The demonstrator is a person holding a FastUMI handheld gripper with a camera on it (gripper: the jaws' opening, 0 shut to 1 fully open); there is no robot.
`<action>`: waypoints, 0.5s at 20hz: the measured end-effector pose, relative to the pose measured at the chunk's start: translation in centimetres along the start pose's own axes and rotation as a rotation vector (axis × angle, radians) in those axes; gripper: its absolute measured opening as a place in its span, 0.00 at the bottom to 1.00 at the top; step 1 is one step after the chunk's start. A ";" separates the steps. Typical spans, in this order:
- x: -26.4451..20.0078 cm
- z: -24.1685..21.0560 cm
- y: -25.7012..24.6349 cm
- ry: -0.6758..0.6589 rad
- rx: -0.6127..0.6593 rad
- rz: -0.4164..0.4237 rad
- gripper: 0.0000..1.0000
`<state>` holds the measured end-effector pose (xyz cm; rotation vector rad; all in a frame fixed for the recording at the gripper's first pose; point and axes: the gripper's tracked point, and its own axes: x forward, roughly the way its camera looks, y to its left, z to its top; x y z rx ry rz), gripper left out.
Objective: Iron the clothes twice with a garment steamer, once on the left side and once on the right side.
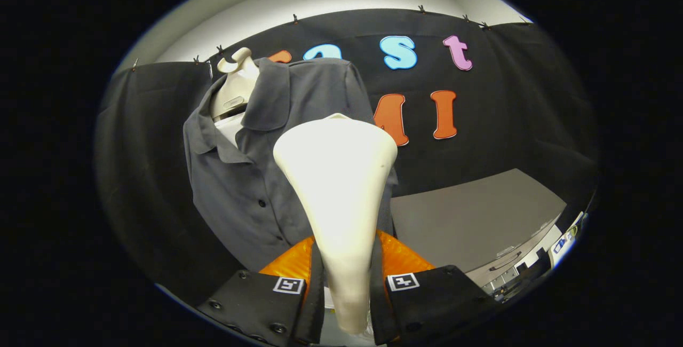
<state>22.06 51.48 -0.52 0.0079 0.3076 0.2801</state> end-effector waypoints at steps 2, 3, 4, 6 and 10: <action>1.1 -0.5 1.1 0.010 -0.011 0.009 0.43; 1.6 -0.7 1.6 0.018 -0.018 0.011 0.43; 2.2 -1.1 2.1 0.028 -0.023 0.012 0.43; 3.4 -1.4 3.0 0.044 -0.033 0.015 0.43; 5.5 -2.2 3.9 0.067 -0.039 0.008 0.43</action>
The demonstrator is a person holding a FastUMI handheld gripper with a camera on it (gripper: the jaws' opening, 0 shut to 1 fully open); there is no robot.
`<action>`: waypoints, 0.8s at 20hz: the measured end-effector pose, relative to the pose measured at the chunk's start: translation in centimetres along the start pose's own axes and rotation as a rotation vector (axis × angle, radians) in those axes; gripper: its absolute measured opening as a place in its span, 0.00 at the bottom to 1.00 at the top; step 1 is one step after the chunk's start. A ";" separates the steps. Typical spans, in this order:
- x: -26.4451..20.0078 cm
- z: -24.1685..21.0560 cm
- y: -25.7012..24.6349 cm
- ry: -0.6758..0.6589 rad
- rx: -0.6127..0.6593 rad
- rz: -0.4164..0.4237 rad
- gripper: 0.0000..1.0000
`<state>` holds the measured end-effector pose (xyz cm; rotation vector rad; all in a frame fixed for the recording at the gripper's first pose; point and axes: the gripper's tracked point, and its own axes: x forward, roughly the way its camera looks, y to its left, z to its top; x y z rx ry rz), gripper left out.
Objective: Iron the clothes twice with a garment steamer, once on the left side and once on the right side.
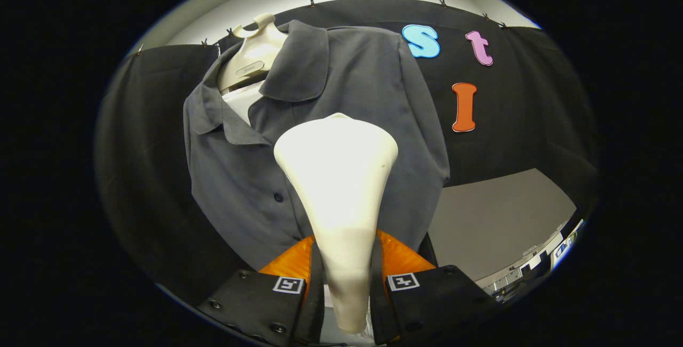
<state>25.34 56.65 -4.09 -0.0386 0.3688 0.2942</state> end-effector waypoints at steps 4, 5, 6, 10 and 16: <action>2.3 -1.5 0.6 0.039 -0.008 -0.007 0.43; 2.8 -1.7 0.5 0.046 -0.012 -0.013 0.43; 3.1 -1.8 0.6 0.045 -0.016 -0.018 0.43; 3.4 -2.4 0.3 0.052 -0.026 -0.033 0.43; 3.8 -4.7 -0.5 0.088 -0.023 -0.048 0.43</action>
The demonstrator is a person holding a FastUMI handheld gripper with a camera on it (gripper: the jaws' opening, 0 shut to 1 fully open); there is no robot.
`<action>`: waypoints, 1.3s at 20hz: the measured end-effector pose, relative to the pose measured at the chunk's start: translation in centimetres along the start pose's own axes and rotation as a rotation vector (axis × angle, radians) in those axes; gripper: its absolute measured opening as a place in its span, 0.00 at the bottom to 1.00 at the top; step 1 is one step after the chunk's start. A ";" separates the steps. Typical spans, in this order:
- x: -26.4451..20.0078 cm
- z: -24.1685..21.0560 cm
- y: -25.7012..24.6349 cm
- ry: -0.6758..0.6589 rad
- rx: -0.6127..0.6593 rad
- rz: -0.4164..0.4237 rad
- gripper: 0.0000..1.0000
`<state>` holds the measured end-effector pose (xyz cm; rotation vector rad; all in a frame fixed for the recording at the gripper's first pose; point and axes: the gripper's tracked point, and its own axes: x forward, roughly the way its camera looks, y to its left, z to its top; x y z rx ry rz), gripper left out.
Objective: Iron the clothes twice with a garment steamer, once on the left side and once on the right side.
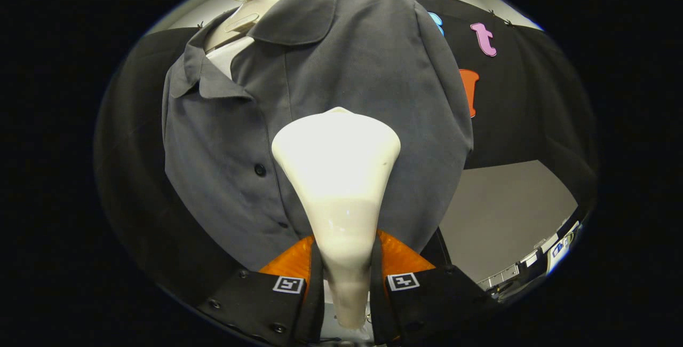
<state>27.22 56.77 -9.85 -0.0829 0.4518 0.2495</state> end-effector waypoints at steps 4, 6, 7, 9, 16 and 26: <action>0.4 -2.3 -0.7 0.036 0.009 -0.008 0.43; 1.0 -3.4 -0.7 0.057 0.015 -0.010 0.43; 1.1 -3.9 -0.8 0.066 0.019 -0.012 0.43; 1.4 -4.9 -0.9 0.084 0.020 -0.017 0.43; 2.2 -8.7 -1.7 0.151 0.016 -0.034 0.43; 4.6 -13.6 -2.6 0.270 0.010 -0.045 0.43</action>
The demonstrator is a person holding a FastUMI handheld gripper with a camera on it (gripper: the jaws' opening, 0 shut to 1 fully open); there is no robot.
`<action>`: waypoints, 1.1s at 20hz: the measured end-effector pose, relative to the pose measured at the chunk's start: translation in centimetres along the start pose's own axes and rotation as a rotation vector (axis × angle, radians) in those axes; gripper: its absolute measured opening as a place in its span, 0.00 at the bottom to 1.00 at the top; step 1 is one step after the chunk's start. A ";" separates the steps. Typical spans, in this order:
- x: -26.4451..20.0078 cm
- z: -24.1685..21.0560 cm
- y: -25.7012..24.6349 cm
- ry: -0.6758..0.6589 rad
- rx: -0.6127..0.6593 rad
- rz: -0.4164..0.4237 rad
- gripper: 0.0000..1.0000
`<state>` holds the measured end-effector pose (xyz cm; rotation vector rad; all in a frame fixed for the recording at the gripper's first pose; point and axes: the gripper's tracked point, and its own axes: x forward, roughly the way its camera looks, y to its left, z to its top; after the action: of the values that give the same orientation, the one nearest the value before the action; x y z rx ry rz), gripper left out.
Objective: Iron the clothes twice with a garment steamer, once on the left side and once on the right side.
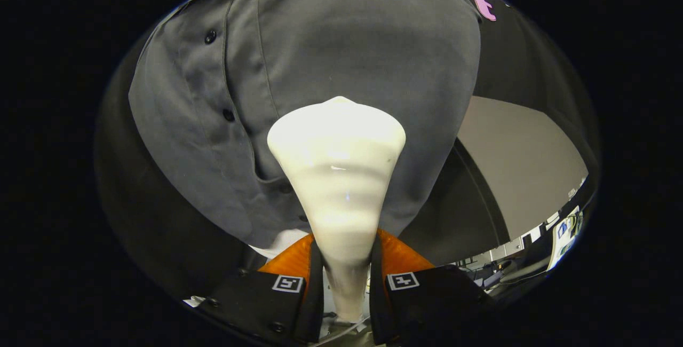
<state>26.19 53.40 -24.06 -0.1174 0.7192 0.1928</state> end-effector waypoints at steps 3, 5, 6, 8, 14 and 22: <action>0.8 -1.0 -0.6 0.038 -0.003 -0.002 0.43; 1.2 -1.6 -1.1 0.067 0.001 0.001 0.43; 1.4 -1.9 -1.4 0.079 0.003 0.000 0.43; 1.4 -2.7 -1.7 0.103 0.002 -0.005 0.43; 0.9 -3.7 -1.6 0.168 -0.003 -0.013 0.43; 0.4 -5.4 -1.1 0.240 0.016 -0.009 0.43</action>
<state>23.28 51.42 -28.29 -0.1300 0.9593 0.1661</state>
